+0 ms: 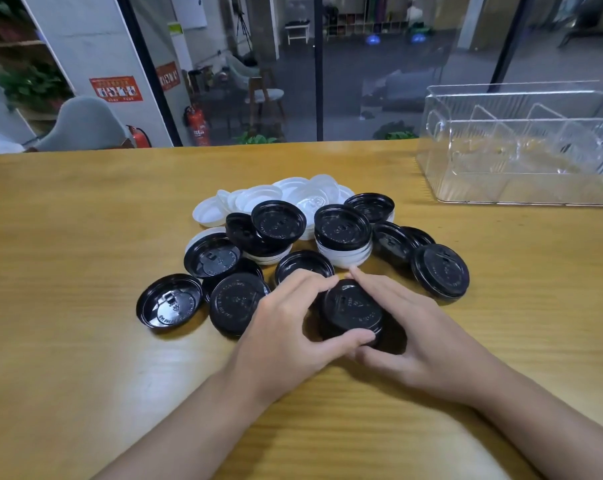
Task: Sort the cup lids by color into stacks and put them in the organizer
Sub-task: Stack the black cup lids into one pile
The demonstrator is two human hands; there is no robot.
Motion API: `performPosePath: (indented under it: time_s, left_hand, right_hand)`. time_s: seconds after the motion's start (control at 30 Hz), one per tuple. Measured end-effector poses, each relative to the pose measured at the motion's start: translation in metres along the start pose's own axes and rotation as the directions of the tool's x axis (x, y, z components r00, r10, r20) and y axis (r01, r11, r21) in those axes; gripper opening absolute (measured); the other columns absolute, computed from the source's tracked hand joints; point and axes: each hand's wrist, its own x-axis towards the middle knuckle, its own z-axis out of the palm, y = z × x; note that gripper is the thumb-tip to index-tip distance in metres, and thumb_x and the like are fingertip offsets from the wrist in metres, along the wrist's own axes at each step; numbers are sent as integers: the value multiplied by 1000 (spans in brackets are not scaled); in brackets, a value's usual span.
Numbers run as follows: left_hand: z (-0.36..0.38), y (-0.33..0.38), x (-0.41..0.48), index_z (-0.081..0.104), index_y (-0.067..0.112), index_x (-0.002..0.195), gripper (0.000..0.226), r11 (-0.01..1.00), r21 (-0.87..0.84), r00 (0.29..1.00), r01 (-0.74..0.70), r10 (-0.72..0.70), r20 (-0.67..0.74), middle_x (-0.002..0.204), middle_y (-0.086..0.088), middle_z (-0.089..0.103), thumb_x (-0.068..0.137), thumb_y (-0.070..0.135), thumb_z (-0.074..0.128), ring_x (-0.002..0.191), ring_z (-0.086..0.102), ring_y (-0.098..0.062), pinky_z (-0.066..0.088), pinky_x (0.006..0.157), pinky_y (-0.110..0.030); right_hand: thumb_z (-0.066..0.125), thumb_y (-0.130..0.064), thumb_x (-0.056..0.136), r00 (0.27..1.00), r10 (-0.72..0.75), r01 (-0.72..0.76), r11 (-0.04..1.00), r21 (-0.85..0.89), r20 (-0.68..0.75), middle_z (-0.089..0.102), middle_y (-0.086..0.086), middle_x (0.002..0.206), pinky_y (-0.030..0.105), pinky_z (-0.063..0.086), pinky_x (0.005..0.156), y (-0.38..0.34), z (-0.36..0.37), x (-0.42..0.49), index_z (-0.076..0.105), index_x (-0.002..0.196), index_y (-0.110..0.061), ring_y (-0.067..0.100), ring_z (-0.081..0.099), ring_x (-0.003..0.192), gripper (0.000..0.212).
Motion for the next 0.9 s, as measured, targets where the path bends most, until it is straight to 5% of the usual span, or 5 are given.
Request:
performPosePath:
  time_s: [0.13,0.2,0.3,0.5,0.9]
  left_hand:
    - [-3,2,1,70,7,131,67,989,114,996,-91,91,-1,122,2,67,91,61,69,114,66,-12,54,101,-27]
    - [-6,1,4,69,4,130,50,974,190,990,-126,137,-45,122,-4,68,100,44,64,115,66,-18,53,103,-29]
    - [-12,-7,6,72,5,126,35,934,337,982,-120,161,-95,117,-4,72,91,9,67,111,68,-20,56,99,-33]
    - [-11,-20,5,78,17,115,35,847,511,987,-146,157,22,95,5,79,82,6,82,87,74,-18,47,89,-31]
    - [-21,-6,10,62,12,143,56,985,149,982,-86,109,-156,116,6,68,90,1,76,94,64,-1,55,90,-17]
  right_hand:
    - [76,-52,90,1000,4,-4,1000,-20,-13,48,-15,155,19,37,116,-2,-1,1,33,164,-24,0,46,144,90]
    - [76,-53,87,998,20,-23,999,-49,-62,53,-14,149,16,37,113,-3,-2,1,41,160,-21,-1,50,139,87]
    - [70,-53,82,989,76,-86,994,-74,-126,55,-15,144,15,37,113,-5,-3,2,45,156,-20,-2,51,135,85]
    - [67,-66,84,987,101,-112,990,-84,-129,51,-17,149,9,30,114,-4,-2,2,41,159,-21,-5,45,140,91]
    - [76,-61,82,980,114,-121,992,-34,-160,55,-21,147,9,35,111,-8,-3,3,38,159,-31,-7,49,137,90]
